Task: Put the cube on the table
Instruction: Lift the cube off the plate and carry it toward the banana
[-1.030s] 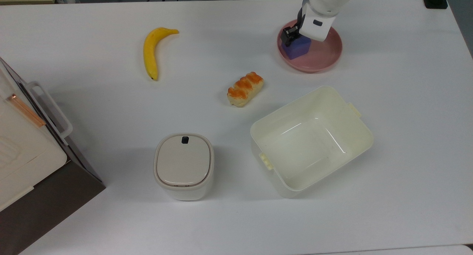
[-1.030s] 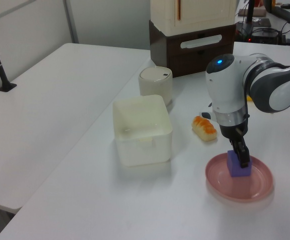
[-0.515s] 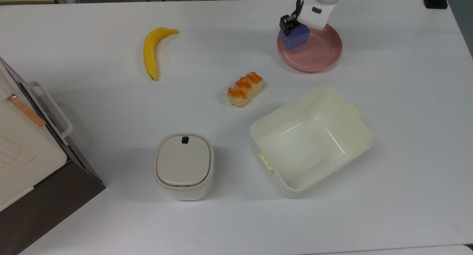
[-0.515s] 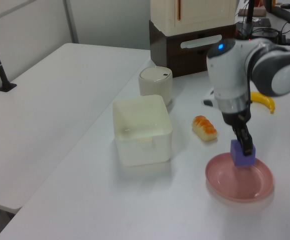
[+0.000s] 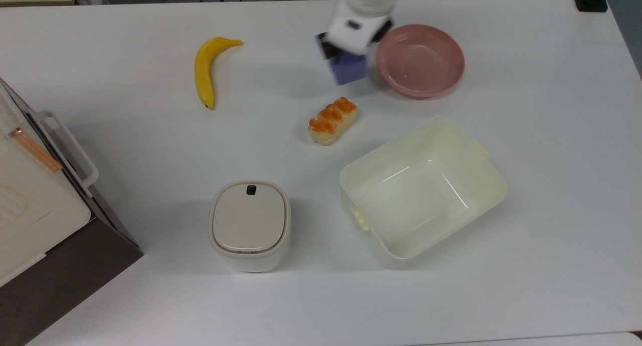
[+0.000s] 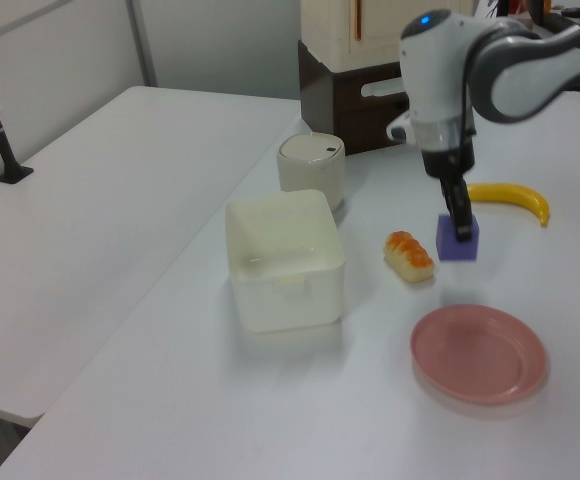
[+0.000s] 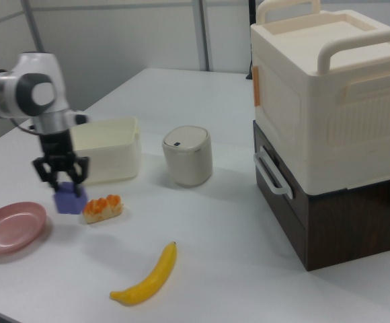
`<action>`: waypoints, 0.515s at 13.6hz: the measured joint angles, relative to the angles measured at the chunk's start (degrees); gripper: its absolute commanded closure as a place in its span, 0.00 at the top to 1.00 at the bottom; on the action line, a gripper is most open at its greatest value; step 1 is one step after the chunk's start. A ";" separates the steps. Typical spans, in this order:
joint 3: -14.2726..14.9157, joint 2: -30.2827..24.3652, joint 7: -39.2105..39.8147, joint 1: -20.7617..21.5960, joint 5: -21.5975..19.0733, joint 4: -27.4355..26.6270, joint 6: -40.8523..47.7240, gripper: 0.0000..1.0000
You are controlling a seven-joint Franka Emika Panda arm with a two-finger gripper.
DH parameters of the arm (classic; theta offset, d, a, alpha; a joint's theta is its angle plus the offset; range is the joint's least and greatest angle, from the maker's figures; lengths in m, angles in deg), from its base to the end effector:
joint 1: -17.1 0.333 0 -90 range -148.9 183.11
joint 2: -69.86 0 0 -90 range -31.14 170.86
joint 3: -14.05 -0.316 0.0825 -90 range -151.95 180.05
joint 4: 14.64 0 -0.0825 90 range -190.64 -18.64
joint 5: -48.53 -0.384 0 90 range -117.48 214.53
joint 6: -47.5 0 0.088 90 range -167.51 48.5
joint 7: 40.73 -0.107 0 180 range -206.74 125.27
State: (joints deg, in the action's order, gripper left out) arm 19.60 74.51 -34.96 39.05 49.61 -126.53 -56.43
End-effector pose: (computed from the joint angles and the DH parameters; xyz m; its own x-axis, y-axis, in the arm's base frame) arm 0.5285 0.1548 0.4201 0.9014 0.3733 -0.2194 0.3832 -0.9237 0.0027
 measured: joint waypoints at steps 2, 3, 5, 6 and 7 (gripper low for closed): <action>0.21 0.30 4.17 -5.47 0.87 0.90 -1.96 0.45; 0.34 0.75 6.65 -9.08 1.39 1.19 -3.93 0.61; 0.41 1.92 7.93 -12.45 2.99 1.65 -6.67 0.91; 0.41 2.84 8.21 -13.82 3.64 2.06 -7.96 1.00; 0.40 3.69 8.28 -14.90 3.99 2.59 -8.75 1.00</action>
State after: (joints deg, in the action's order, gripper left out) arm 20.00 78.19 -26.67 24.15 53.60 -123.94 -65.18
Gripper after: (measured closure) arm 0.282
